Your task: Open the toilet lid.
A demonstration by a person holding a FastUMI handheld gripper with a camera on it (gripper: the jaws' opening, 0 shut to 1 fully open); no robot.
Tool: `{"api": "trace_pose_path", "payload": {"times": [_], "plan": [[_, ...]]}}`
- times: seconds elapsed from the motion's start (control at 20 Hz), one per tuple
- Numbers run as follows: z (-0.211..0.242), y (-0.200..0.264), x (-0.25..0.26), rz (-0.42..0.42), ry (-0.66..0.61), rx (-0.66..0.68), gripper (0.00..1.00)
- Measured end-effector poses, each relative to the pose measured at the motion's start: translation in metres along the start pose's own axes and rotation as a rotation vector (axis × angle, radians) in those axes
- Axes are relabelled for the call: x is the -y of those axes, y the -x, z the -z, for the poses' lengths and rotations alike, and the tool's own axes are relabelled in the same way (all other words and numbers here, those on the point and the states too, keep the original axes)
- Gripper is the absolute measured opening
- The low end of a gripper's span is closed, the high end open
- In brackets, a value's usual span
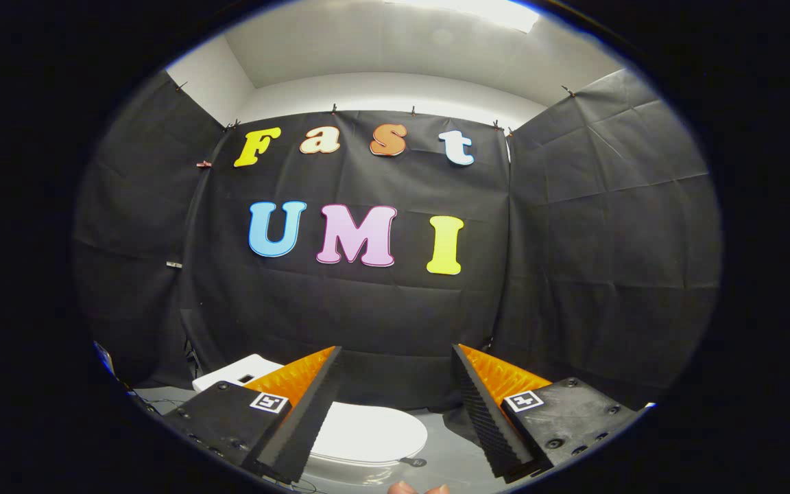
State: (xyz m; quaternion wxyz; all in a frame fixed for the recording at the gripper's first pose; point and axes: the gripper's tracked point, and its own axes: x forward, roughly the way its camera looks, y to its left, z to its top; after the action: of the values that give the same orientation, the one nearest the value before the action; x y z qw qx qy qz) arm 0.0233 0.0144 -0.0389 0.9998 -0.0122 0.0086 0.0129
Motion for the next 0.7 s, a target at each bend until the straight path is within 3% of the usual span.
{"api": "trace_pose_path", "payload": {"times": [0.7], "plan": [[0.116, -0.043, -0.001, -0.033, 0.029, -0.025, 0.98]]}}
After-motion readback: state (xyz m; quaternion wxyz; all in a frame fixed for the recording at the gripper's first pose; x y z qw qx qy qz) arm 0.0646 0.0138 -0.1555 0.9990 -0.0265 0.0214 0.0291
